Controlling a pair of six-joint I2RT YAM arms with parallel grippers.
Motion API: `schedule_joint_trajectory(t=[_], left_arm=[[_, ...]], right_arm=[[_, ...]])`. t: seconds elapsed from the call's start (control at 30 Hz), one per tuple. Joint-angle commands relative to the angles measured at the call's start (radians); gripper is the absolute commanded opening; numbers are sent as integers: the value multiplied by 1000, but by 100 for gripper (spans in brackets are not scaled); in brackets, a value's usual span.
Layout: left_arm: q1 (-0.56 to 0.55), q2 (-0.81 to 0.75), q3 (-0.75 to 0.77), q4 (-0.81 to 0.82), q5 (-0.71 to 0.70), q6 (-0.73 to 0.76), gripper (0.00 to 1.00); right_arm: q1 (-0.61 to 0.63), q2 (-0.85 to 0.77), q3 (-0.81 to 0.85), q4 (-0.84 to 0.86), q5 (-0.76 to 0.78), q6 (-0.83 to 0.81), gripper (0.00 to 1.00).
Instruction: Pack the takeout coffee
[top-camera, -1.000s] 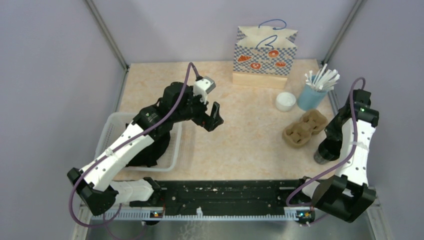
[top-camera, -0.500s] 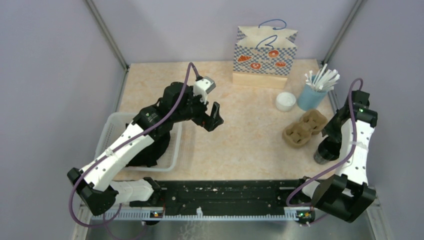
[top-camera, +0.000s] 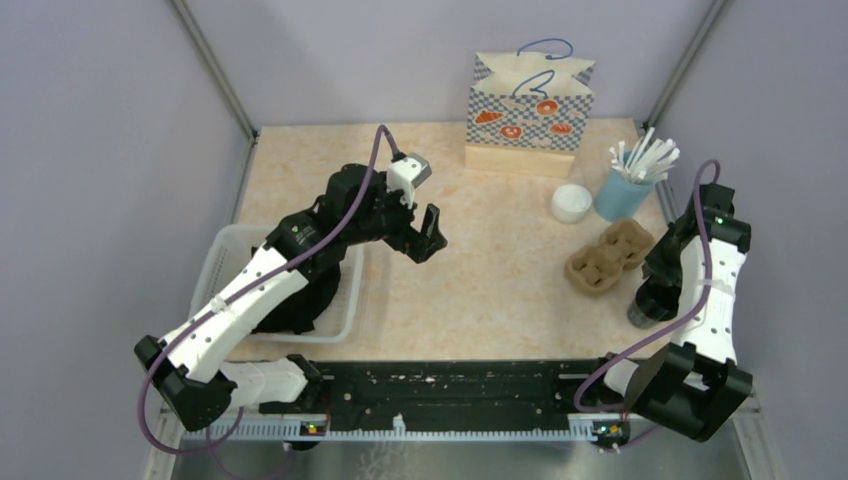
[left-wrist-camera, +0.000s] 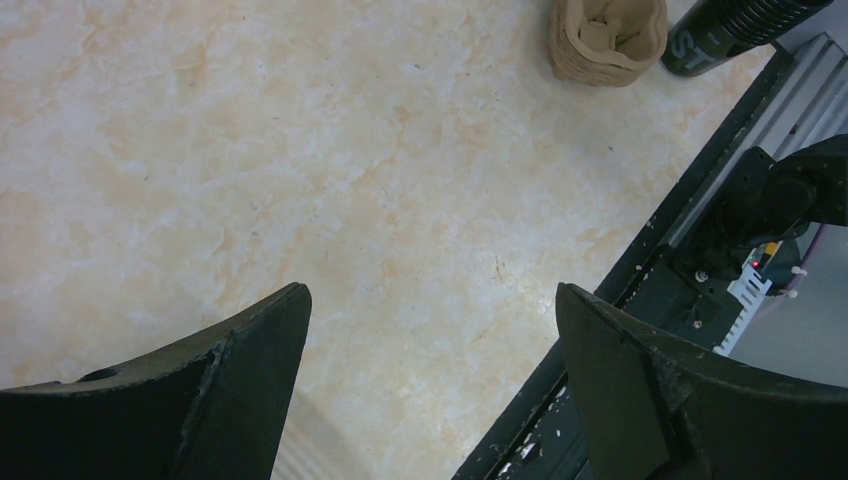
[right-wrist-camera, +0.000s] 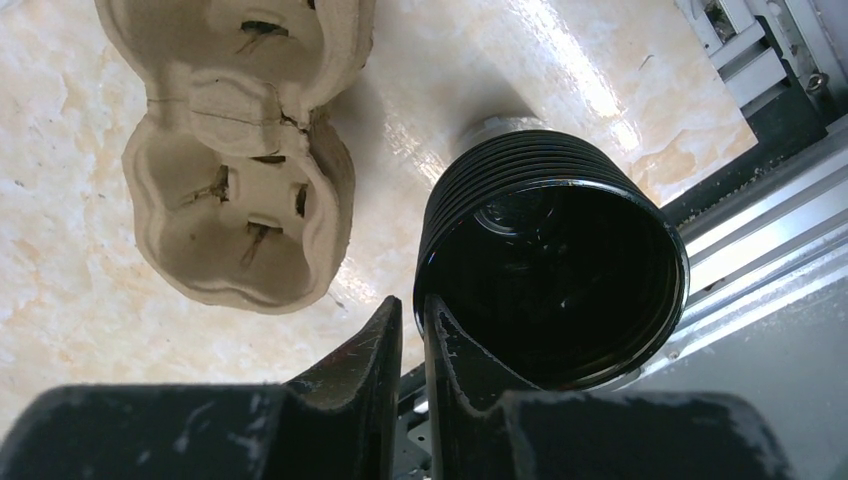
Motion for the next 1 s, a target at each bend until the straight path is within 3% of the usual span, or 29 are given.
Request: schedule_joint_trajectory(t=[0.0,0.43,0.97], left_arm=[[-6,4,26,34,0,19,98],[-6,6,27,34,-1,21,98],[-13,11,30,38,6,14,98]], right_arm=[[5,1,4,23,14,-1,13],[4,1,1,25,22,-1,0],[12,-39,108,-51,71,29,0]])
